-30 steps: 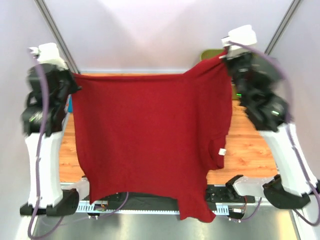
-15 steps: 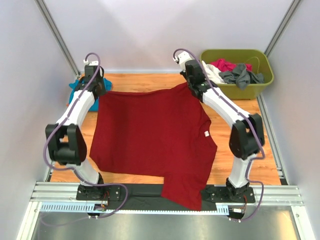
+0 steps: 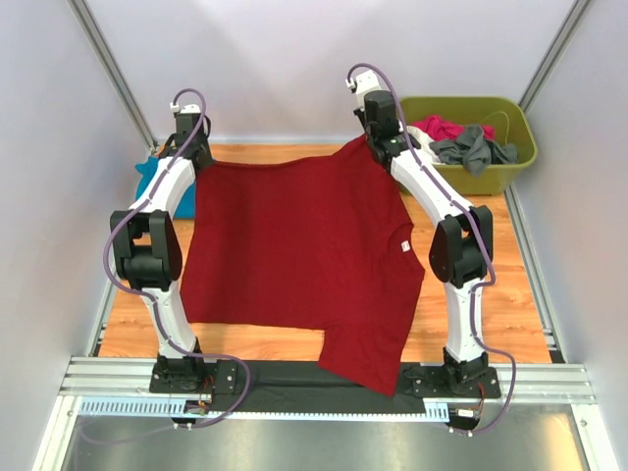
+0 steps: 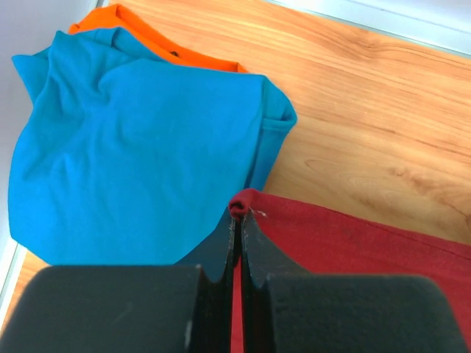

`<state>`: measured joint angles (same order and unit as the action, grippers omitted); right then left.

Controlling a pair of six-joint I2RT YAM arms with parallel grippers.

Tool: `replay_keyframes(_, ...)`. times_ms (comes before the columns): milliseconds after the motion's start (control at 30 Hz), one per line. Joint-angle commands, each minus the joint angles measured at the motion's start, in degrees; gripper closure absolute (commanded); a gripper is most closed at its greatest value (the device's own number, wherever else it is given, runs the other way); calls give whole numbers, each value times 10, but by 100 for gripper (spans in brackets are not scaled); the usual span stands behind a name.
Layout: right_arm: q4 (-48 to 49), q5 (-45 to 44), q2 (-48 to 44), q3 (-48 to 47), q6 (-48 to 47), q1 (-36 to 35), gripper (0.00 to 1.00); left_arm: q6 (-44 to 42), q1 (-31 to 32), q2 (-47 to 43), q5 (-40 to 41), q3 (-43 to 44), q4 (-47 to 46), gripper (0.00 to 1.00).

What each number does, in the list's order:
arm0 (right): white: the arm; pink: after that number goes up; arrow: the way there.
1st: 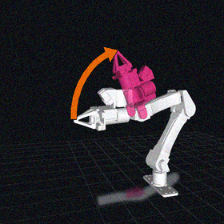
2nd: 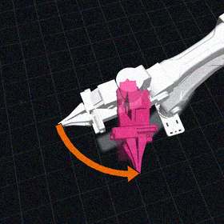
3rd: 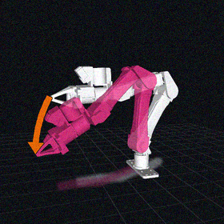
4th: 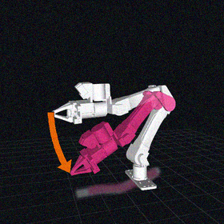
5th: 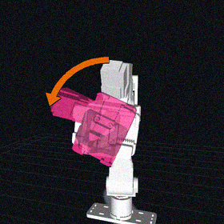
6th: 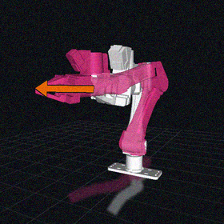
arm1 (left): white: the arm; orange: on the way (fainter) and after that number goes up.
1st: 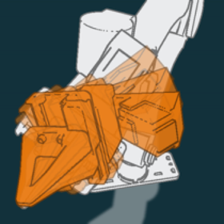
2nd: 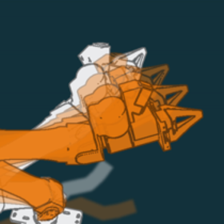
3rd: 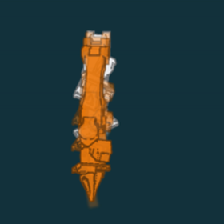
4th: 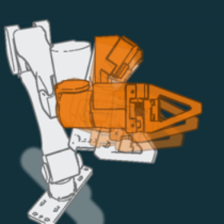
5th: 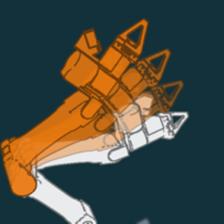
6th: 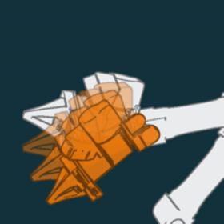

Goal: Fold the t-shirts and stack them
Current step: Flatten the tshirt out

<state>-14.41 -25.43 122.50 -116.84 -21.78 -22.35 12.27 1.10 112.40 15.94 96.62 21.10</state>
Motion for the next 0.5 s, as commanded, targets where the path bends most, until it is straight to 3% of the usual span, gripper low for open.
replay_keyframes(0,-6,-8,0,-14,32,0,100,17,-8,4,22,15,-23,100)
replay_keyframes(267,-24,-6,-23,35,36,-1,100,7,-42,-16,-13,-20,-36,100)
replay_keyframes(467,-44,-6,-38,57,36,-2,100,-37,-49,-28,-99,-50,-65,100)
